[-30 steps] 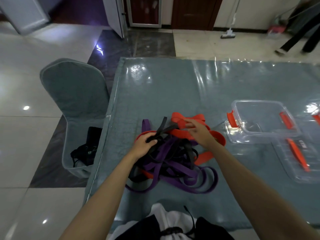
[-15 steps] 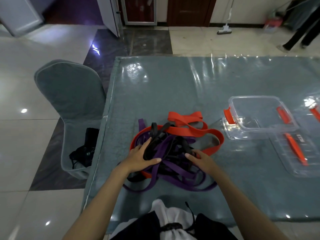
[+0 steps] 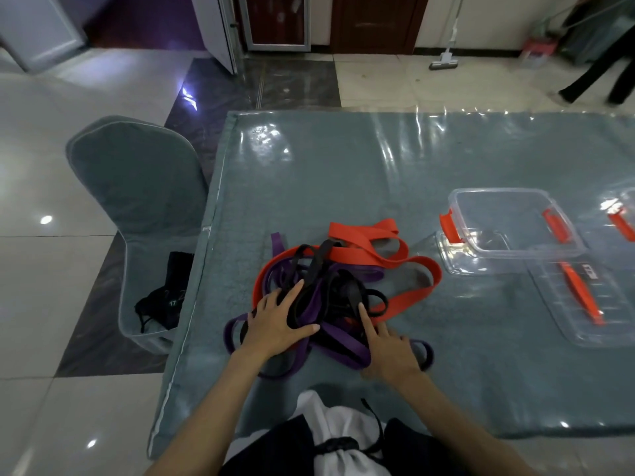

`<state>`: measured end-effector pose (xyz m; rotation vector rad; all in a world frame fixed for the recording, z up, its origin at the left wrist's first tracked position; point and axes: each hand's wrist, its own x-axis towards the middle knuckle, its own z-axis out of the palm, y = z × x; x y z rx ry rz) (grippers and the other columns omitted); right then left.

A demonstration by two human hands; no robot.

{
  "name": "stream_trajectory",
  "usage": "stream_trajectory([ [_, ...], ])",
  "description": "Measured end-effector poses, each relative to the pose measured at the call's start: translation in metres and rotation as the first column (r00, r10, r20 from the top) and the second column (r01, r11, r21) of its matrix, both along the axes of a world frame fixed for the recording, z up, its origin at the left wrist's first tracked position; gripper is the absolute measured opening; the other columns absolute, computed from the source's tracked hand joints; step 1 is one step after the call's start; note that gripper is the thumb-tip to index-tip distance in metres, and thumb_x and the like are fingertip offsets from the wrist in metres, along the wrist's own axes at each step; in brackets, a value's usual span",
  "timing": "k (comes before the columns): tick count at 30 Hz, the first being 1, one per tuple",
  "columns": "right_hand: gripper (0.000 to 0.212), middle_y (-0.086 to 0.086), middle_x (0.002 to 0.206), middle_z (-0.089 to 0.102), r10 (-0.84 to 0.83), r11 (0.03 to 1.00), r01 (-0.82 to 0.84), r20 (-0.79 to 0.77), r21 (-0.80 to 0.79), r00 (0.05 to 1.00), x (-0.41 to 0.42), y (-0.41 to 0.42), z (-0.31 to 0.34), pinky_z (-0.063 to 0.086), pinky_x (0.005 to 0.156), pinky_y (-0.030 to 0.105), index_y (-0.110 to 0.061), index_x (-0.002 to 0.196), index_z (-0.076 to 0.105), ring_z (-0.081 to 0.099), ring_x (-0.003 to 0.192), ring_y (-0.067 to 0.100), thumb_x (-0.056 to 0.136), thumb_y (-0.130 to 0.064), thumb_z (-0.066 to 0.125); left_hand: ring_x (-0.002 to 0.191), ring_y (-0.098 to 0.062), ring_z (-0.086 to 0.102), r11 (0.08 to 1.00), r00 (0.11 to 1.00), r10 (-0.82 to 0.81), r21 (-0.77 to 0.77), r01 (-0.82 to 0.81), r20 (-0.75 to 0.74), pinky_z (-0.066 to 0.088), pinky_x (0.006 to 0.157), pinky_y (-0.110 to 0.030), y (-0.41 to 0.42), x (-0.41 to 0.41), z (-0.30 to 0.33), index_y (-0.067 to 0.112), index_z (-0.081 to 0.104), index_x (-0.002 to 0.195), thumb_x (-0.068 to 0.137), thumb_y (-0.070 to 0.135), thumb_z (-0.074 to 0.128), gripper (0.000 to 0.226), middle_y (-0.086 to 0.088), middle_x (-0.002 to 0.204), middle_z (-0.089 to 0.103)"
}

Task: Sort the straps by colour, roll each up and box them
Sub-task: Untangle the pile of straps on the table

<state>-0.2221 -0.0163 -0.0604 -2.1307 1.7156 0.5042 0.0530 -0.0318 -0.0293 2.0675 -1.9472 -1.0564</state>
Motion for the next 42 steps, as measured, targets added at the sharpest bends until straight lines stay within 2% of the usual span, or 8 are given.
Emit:
stream_trajectory([
  [5,0.101,0.005,0.135,0.068,-0.067,0.994,0.091,0.298,-0.067,0.952,-0.014,-0.014,0.011,0.053,0.094,0.040,-0.034,0.163,0.027,0.068,0.115,0.032,0.077,-0.040,0.078,0.158,-0.032,0.022,0.995,0.982,0.089,-0.024,-0.094,-0.166,0.034,0.122,-0.058,0.002,0.017,0.000,0.060,0.008,0.160,0.074,0.087,0.066,0.107,-0.004,0.173,0.015],
  [10,0.050,0.004,0.107,0.080,-0.251,0.965,0.230,0.671,0.122,0.697,-0.014,-0.054,0.046,0.057,0.094,0.040,-0.020,0.119,0.076,0.074,0.099,0.019,0.070,-0.016,0.090,0.142,-0.018,0.047,0.994,0.942,0.106,0.001,-0.112,-0.319,0.040,0.121,-0.045,-0.013,0.029,0.008,0.042,0.039,0.157,0.086,0.072,0.070,0.084,0.003,0.154,0.047],
  [14,0.022,0.009,0.084,0.081,-0.501,0.860,0.329,0.762,0.389,0.409,0.003,-0.077,0.073,0.059,0.072,0.032,-0.014,0.087,0.082,0.072,0.072,0.019,0.069,-0.001,0.087,0.135,-0.006,0.049,0.980,0.879,0.191,0.039,-0.194,-0.437,0.036,0.111,-0.029,-0.024,0.030,0.018,0.040,0.045,0.150,0.093,0.070,0.061,0.066,0.020,0.144,0.051],
  [19,0.019,0.026,0.096,0.078,-0.636,0.770,0.309,0.715,0.559,0.292,0.010,-0.090,0.086,0.061,0.086,0.044,-0.003,0.096,0.081,0.077,0.088,0.038,0.078,0.002,0.081,0.152,-0.020,0.041,0.977,0.868,0.211,0.117,-0.177,-0.450,0.032,0.126,-0.046,-0.037,0.043,0.024,0.032,0.043,0.159,0.095,0.070,0.055,0.075,0.004,0.163,0.045],
  [25,0.027,0.008,0.083,0.081,-0.576,0.817,0.359,0.685,0.452,0.446,-0.006,-0.074,0.076,0.061,0.065,0.027,-0.013,0.095,0.080,0.074,0.067,0.017,0.072,-0.001,0.088,0.158,-0.036,0.021,0.941,0.912,0.310,0.224,-0.254,-0.268,0.018,0.131,-0.049,-0.029,0.053,0.011,0.042,0.037,0.161,0.102,0.068,0.045,0.064,-0.018,0.167,0.022],
  [30,0.065,0.004,0.102,0.081,-0.510,0.860,0.290,0.704,0.420,0.494,-0.028,-0.044,0.048,0.062,0.087,0.034,-0.009,0.129,0.071,0.075,0.089,0.014,0.070,0.006,0.091,0.160,-0.031,0.020,0.949,0.936,0.228,0.277,-0.151,-0.269,0.018,0.131,-0.051,-0.015,0.057,0.002,0.041,0.022,0.166,0.107,0.064,0.035,0.064,-0.007,0.174,0.020],
  [36,0.110,0.011,0.157,0.047,-0.261,0.957,0.127,0.575,0.263,0.775,-0.030,-0.022,0.027,0.036,0.121,0.038,-0.018,0.163,0.033,0.044,0.147,0.026,0.073,-0.024,0.096,0.158,-0.023,0.027,0.965,0.948,0.114,0.260,-0.034,-0.297,0.026,0.128,-0.044,-0.008,0.057,0.013,0.046,0.016,0.166,0.099,0.066,0.056,0.081,0.005,0.172,0.026],
  [42,0.086,0.017,0.150,0.038,-0.312,0.937,0.220,0.362,0.273,0.879,-0.041,-0.026,0.031,0.022,0.127,0.045,-0.045,0.153,0.046,0.030,0.149,0.035,0.078,-0.059,0.085,0.157,-0.037,0.024,0.961,0.982,0.065,0.277,-0.013,-0.177,0.027,0.126,-0.051,-0.013,0.042,0.021,0.058,0.001,0.162,0.089,0.060,0.075,0.103,-0.016,0.171,0.020],
])
